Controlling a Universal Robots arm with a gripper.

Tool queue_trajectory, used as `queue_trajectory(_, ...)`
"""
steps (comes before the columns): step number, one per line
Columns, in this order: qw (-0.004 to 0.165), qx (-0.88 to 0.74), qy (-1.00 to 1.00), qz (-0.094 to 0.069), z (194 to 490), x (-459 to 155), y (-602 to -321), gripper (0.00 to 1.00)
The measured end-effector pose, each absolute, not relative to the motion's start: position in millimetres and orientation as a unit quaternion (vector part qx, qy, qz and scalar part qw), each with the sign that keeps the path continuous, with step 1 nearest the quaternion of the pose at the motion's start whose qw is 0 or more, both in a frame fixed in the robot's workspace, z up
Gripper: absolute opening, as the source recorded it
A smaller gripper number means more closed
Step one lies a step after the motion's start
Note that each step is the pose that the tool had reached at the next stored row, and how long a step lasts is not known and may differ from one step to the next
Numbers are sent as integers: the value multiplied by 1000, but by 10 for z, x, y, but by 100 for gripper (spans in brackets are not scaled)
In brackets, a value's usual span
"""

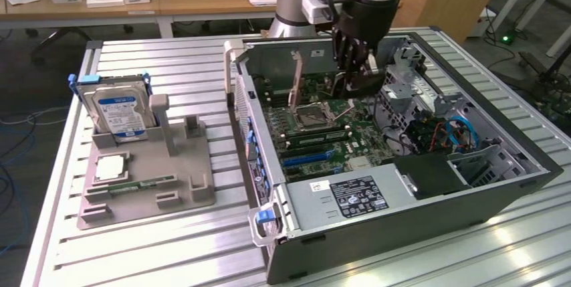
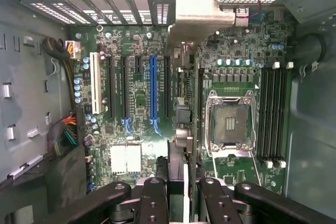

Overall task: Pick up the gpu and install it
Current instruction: 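Insert the gpu into the slot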

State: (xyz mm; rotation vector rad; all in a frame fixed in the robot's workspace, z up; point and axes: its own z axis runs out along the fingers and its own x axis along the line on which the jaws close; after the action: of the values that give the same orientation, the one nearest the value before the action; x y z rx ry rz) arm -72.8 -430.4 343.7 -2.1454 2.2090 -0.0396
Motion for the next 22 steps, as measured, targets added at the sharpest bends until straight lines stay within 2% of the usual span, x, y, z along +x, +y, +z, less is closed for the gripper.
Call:
queue_trajectory(13, 31, -696, 717, -13, 3371, -767, -4459, 27)
queue_trajectory(22, 35, -696, 717, -9, 3288, -795, -4468, 27)
